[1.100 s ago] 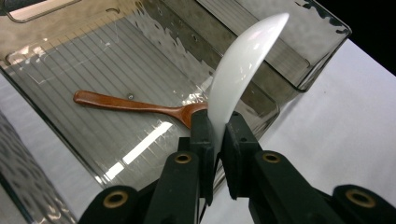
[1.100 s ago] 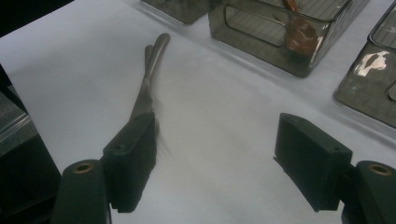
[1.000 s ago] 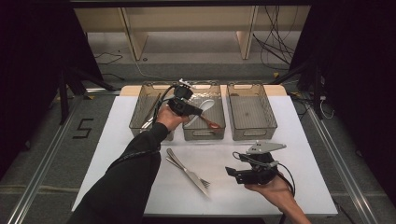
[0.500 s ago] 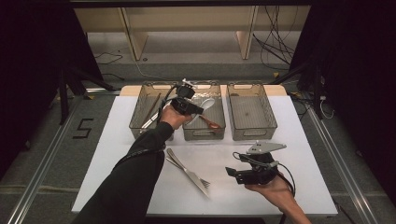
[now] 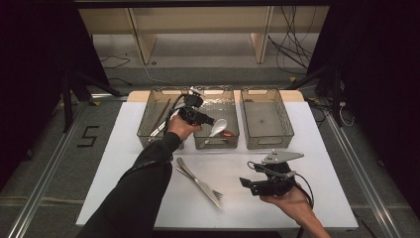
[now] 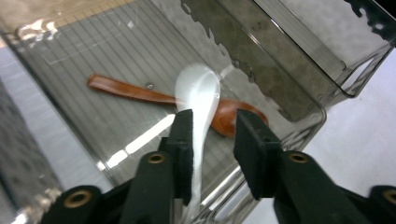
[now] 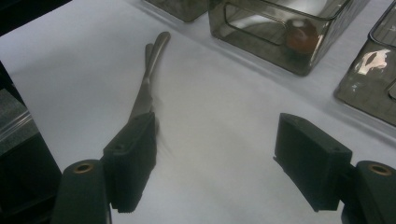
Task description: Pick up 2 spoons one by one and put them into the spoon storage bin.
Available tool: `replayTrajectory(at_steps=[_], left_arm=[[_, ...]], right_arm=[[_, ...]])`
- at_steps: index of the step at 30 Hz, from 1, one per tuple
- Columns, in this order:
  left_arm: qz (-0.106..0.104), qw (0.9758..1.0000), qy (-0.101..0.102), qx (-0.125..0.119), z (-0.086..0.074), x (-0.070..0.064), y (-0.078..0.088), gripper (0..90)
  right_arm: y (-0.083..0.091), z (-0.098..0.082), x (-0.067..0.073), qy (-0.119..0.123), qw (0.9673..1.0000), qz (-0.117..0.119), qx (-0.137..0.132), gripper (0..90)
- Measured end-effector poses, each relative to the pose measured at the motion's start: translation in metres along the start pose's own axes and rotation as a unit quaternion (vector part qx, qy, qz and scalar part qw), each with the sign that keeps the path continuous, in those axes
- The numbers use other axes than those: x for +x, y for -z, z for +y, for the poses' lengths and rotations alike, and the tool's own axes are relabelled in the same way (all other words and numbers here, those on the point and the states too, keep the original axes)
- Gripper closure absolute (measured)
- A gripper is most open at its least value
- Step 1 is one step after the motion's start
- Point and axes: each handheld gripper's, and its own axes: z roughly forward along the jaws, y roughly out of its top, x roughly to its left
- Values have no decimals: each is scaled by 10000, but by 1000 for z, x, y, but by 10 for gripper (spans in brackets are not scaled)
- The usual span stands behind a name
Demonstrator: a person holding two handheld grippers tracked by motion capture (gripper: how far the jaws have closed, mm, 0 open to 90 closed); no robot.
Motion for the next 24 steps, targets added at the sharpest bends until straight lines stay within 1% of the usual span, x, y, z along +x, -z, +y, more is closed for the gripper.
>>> replayTrajectory(at_steps=[3, 5, 6, 8, 9, 10, 12, 13, 14, 15, 16, 17, 18, 19, 20, 21, 22, 24], left_arm=[[-47, 10000, 41, -55, -2, 4, 14, 577], [-47, 9998, 107, -168, -4, 4, 26, 489], [-72, 9997, 114, -192, -6, 5, 33, 466], [-131, 9994, 96, -294, -13, 5, 46, 423], [-129, 9994, 29, -309, -16, 4, 51, 399], [-121, 9995, -51, -298, -20, 4, 57, 385], [-192, 9991, -66, -372, -29, 4, 68, 362], [-224, 9989, -125, -386, -34, 4, 74, 355], [-261, 9986, -140, -435, -39, 4, 79, 342], [-333, 9981, -184, -489, -45, 3, 84, 326], [-427, 9970, -254, -593, -51, 3, 89, 317], [-502, 9960, -261, -692, -59, 3, 93, 316], [-544, 9955, -192, -755, -65, 4, 96, 307], [-578, 9949, -188, -802, -72, 5, 99, 299], [-560, 9955, -222, -735, -76, 5, 100, 299], [-477, 9962, -260, -675, -80, 5, 101, 291], [-418, 9965, -271, -675, -85, 6, 102, 287], [-465, 9963, -190, -695, -95, 7, 103, 284]], right_arm=[[0, 0, 0, 19, 10000, 2, 18, 304], [0, 0, 1, 10, 10000, 3, 24, 304], [-1, 0, 1, 5, 10000, 1, 32, 304], [-1, 0, 1, 11, 10000, -7, 40, 304], [-1, 0, 2, 5, 10000, -3, 38, 304], [-1, 0, 2, -4, 10000, -5, 47, 304], [-1, 0, 2, -6, 10000, -7, 41, 304], [-1, 0, 2, -14, 10000, -8, 40, 304], [-1, 0, 3, -22, 10000, 3, 53, 304], [-2, 0, 3, -28, 10000, 11, 62, 304], [-2, 0, 2, -55, 10000, 43, 69, 304], [-3, 0, 2, -91, 9999, 71, 61, 304], [-3, 0, 2, -110, 9999, 83, 56, 303], [-3, 0, 3, -105, 9999, 93, 55, 303], [-4, 1, 3, -95, 9999, 90, 69, 304], [-5, 1, 3, -100, 9999, 101, 81, 303], [-5, 1, 4, -100, 9998, 126, 81, 303], [-5, 2, 5, -61, 9998, 144, 79, 303]])
